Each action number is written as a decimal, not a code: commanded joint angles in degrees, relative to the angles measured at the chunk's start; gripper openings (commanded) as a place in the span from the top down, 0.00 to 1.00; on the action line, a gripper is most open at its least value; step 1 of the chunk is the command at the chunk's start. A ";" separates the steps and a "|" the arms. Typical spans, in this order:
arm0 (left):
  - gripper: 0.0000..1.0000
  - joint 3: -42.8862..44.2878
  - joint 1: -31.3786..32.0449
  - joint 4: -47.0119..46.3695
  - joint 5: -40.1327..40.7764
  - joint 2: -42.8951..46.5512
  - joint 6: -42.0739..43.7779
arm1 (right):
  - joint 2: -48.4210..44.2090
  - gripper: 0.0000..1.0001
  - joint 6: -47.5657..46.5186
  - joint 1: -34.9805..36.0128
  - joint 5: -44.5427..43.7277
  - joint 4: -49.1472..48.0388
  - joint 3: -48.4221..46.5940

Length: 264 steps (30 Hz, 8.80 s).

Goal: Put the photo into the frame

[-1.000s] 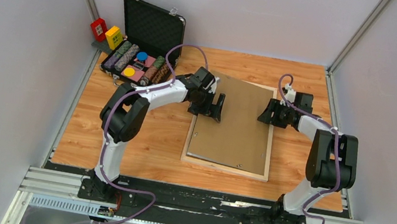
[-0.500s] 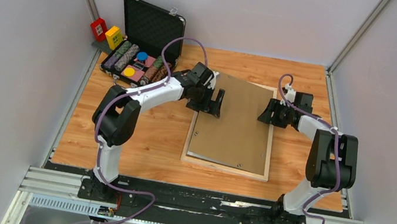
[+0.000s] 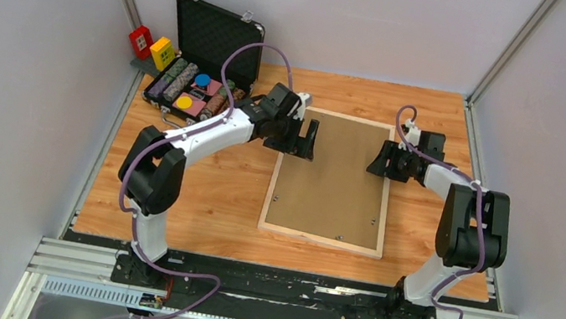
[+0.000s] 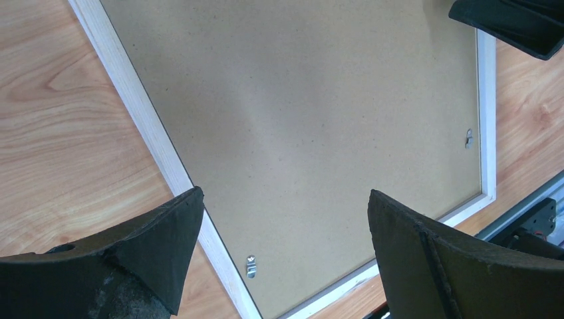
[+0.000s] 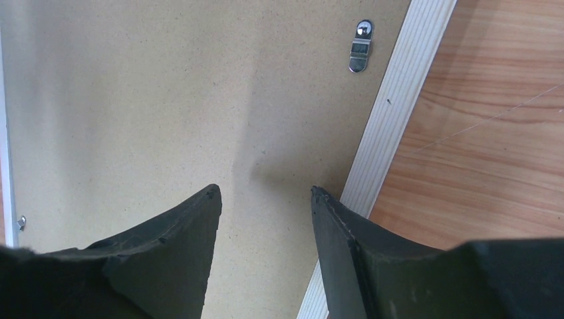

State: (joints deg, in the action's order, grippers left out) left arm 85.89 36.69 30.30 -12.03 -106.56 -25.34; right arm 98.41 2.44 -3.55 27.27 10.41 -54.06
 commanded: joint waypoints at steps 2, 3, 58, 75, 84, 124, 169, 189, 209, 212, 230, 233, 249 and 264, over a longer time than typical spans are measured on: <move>0.00 -0.66 0.45 -2.04 1.62 3.73 1.27 | 1.92 0.44 -1.21 -0.14 -3.93 2.07 -0.07; 0.00 -0.71 0.43 -2.07 1.73 3.77 1.37 | 1.95 0.44 -1.09 -0.14 -3.85 2.07 -0.08; 0.00 34.28 -4.12 -7.49 13.18 -32.70 17.89 | -14.10 0.27 -4.16 -2.02 2.26 3.20 3.17; 0.00 32.88 -5.41 -8.48 0.75 -33.26 14.45 | -13.32 0.27 -4.10 -2.51 2.42 3.22 3.18; 0.00 32.98 -5.40 -8.61 -2.60 -33.96 13.61 | -12.84 0.27 -4.06 -2.69 2.51 3.21 3.18; 0.01 4.53 -7.51 7.82 -1.43 -6.59 20.22 | -4.26 0.50 -4.01 -3.04 -10.12 3.38 0.98; 0.56 5.99 -7.61 7.44 -8.10 -17.97 8.48 | -4.91 1.00 -15.80 -2.95 -1.42 15.18 2.27; 0.89 -6.22 -7.60 -0.91 -10.09 -8.66 2.77 | 5.67 0.48 -9.48 -0.34 -7.65 13.23 -12.01; 0.90 -5.64 -7.60 -0.82 -10.32 -10.04 3.52 | 11.15 0.63 -10.34 0.56 -11.24 13.23 -17.81; 0.90 -5.63 -7.63 -0.77 -10.30 -10.21 3.63 | 11.60 0.68 -10.50 0.56 -11.43 13.24 -18.25; 0.94 -5.33 -7.60 -0.51 -10.91 -10.94 4.31 | 14.79 0.83 -8.10 0.56 -12.05 12.81 -21.74; 0.95 -5.31 -7.61 -0.51 -11.02 -10.99 4.42 | 15.17 0.84 -7.78 0.56 -12.06 12.70 -22.21; 1.00 -5.29 -7.60 -1.03 -10.84 -11.37 3.49 | 9.43 0.43 -7.60 -0.32 -9.34 13.25 -20.48; 1.00 -4.63 -7.60 -1.88 -12.14 -11.14 2.72 | -10.41 0.42 -17.89 -0.16 -8.33 18.57 -2.77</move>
State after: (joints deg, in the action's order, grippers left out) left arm 80.99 28.45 27.35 -19.86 -116.79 -23.16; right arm 93.78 -11.35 -3.57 17.56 27.35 -60.16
